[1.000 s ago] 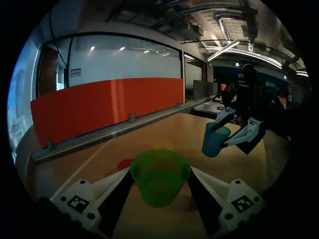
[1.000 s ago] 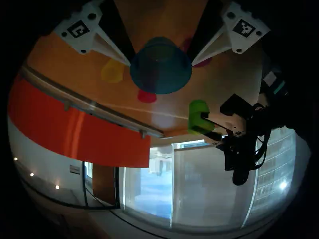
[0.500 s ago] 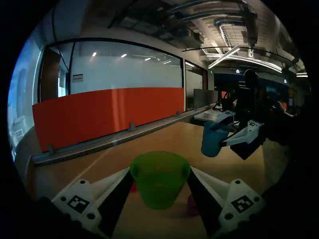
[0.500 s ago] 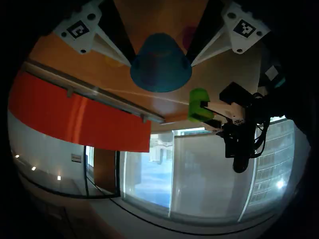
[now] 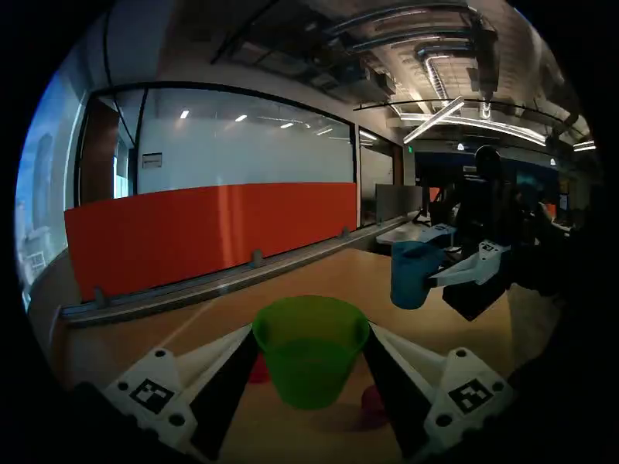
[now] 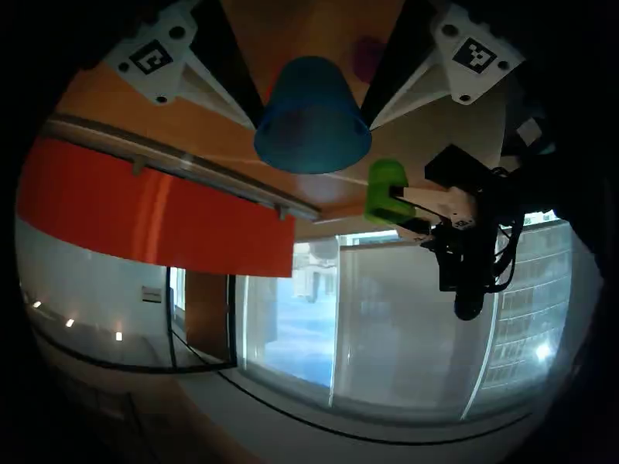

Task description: Pour water

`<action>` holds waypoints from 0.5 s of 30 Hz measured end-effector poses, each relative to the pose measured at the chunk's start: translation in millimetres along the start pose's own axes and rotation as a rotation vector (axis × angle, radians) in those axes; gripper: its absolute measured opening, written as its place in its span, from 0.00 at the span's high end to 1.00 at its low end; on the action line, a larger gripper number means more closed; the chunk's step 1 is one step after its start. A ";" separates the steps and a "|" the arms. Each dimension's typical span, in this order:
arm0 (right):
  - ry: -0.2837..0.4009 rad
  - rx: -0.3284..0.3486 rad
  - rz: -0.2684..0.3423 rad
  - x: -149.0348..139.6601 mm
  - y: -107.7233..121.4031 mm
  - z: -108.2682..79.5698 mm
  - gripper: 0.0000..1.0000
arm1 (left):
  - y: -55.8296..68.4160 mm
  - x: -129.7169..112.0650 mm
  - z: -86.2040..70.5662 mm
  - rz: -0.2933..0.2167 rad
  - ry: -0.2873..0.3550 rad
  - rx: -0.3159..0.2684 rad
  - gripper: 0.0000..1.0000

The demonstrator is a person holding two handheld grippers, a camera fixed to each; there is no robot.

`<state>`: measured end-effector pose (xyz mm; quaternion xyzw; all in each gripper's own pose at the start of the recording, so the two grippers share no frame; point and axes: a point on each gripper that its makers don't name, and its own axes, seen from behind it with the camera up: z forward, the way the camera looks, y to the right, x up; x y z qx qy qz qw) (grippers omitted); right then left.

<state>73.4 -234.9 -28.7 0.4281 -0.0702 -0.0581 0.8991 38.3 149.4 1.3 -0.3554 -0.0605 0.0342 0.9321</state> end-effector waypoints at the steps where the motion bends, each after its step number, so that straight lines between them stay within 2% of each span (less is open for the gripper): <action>1: 0.003 -0.001 0.000 0.9 0.4 -0.2 0.11 | 0.3 0.7 0.0 0.000 0.003 0.000 0.13; 15: 0.006 0.007 -0.012 5.3 -2.4 -0.6 0.11 | 5.0 16.5 1.0 0.016 0.048 -0.006 0.12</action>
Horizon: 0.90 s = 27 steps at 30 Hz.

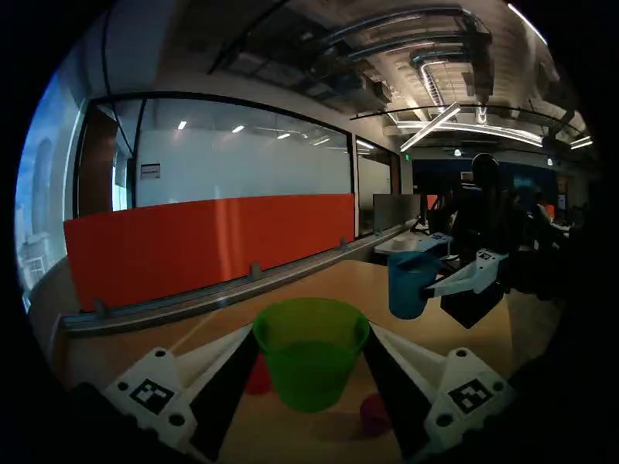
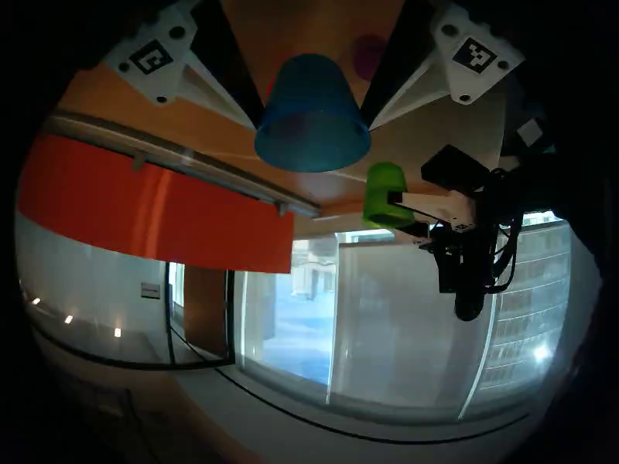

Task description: Pour water

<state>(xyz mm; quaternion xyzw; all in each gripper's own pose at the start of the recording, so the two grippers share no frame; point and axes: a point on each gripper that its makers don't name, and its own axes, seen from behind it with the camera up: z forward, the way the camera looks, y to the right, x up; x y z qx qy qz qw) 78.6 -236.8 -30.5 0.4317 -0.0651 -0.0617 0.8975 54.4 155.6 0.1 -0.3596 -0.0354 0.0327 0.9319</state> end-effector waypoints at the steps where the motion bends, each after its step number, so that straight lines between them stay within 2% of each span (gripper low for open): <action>1: 0.000 0.002 0.000 0.0 -0.3 0.2 0.11 | -0.1 0.8 0.3 0.000 0.002 0.000 0.13; 6: 0.002 0.015 -0.001 0.8 -2.8 1.0 0.11 | -2.4 3.0 1.6 0.008 0.006 0.003 0.12; 21: 0.002 0.054 -0.013 -0.9 -16.1 10.9 0.12 | -6.1 19.9 3.3 0.081 0.040 0.024 0.13; 27: -0.007 0.075 -0.002 -5.0 -22.5 15.2 0.12 | -7.9 31.0 4.3 0.131 0.047 0.032 0.13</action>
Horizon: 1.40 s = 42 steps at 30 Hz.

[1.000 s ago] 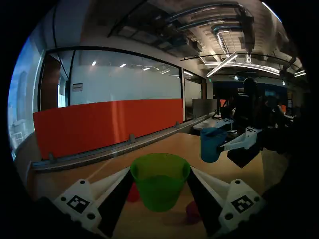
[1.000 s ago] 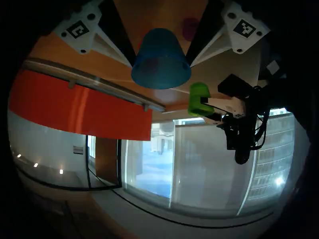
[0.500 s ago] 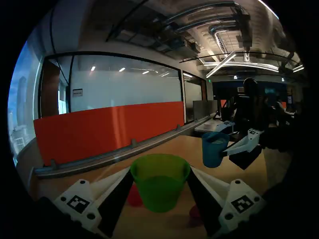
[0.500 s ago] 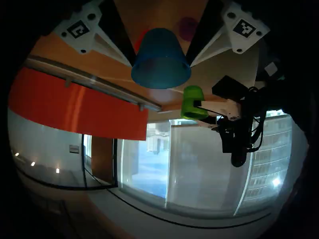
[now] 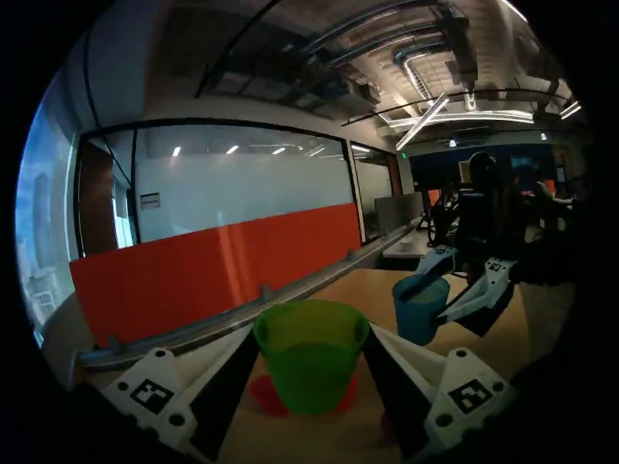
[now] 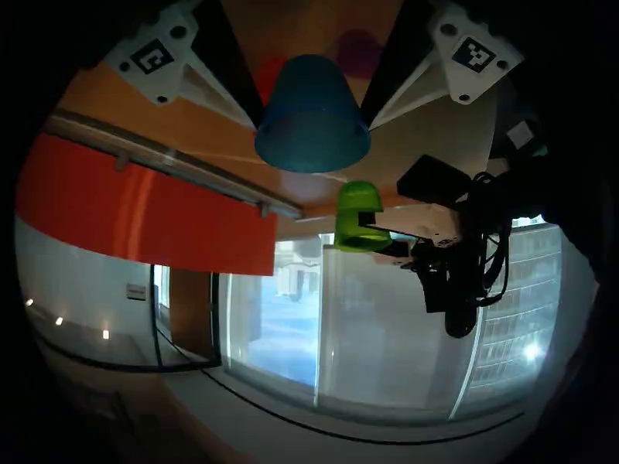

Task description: Pour water

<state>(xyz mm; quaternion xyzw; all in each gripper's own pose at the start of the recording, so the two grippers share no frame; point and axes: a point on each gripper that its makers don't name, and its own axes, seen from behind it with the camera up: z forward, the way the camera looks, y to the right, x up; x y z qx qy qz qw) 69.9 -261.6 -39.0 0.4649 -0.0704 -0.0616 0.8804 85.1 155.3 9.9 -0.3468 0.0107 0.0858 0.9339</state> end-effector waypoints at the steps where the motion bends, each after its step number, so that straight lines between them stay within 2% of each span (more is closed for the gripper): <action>1: -0.001 0.004 0.001 -0.6 -1.4 1.1 0.12 | -0.1 1.2 0.7 0.009 -0.001 0.002 0.13; 6: -0.004 0.031 0.006 -3.6 -9.9 7.6 0.12 | 0.5 7.6 3.6 0.057 -0.005 0.008 0.12; 20: -0.020 0.079 0.003 -10.4 -25.9 20.1 0.12 | 7.2 25.1 13.4 0.235 -0.018 0.027 0.13; 42: -0.008 0.120 0.007 -8.8 -39.4 29.6 0.12 | 17.1 52.2 20.9 0.439 -0.014 0.031 0.13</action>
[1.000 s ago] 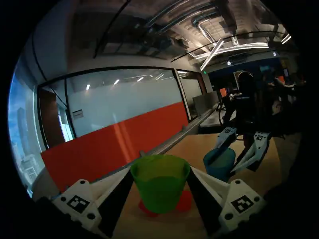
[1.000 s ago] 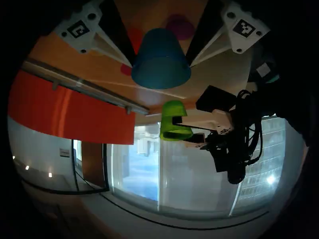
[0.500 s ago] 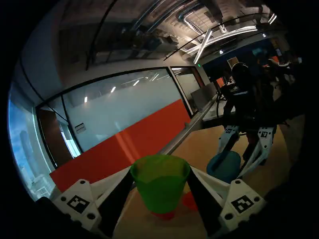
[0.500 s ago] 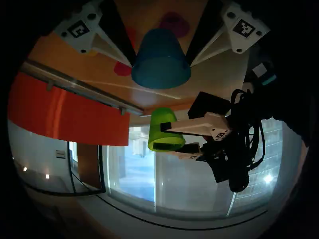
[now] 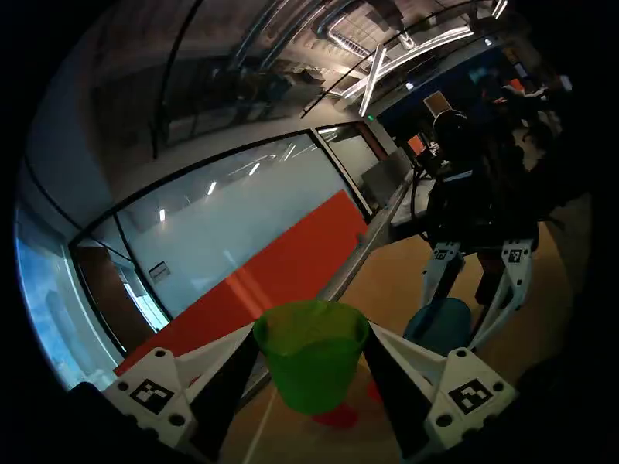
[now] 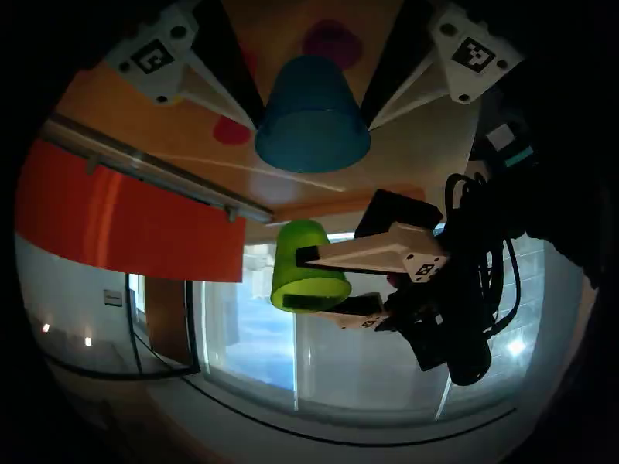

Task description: Pour water

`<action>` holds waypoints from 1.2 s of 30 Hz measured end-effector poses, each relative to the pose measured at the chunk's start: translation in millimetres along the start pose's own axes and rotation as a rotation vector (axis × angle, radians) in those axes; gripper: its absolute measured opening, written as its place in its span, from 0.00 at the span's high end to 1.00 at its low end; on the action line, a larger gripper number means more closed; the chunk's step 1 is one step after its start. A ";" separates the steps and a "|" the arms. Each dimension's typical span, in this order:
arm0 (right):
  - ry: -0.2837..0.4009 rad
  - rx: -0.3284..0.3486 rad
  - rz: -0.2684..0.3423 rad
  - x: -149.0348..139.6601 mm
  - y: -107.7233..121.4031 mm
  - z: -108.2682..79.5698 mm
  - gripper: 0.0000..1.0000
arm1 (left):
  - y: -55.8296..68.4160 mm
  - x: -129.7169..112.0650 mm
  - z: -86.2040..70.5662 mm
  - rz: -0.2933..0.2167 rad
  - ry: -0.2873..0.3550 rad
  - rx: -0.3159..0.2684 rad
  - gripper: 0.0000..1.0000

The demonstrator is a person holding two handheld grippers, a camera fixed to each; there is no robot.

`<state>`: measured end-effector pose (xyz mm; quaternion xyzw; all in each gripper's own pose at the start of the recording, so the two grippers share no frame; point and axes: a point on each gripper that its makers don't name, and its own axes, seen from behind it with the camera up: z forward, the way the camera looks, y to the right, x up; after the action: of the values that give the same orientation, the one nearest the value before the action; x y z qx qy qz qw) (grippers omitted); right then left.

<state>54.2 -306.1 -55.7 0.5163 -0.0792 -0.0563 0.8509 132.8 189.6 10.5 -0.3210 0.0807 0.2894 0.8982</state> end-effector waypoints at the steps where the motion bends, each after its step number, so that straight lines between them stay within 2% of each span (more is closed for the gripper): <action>1: 0.000 0.001 0.000 -0.2 -0.4 0.3 0.12 | -0.1 0.8 -0.2 0.009 -0.001 0.000 0.13; 12: 0.005 0.011 0.005 -1.7 -1.9 2.9 0.12 | 4.7 10.0 -2.6 0.095 -0.008 -0.001 0.13; 27: 0.015 0.020 0.008 -0.9 -3.0 3.0 0.12 | 10.7 19.6 4.1 0.211 -0.011 0.003 0.13; 36: 0.019 0.023 0.005 1.7 -3.3 5.1 0.12 | 10.3 22.3 9.3 0.266 -0.011 0.003 0.12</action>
<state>54.9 -312.3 -56.1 0.5262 -0.0731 -0.0483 0.8458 144.8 212.2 5.0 -0.3046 0.1178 0.4077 0.8527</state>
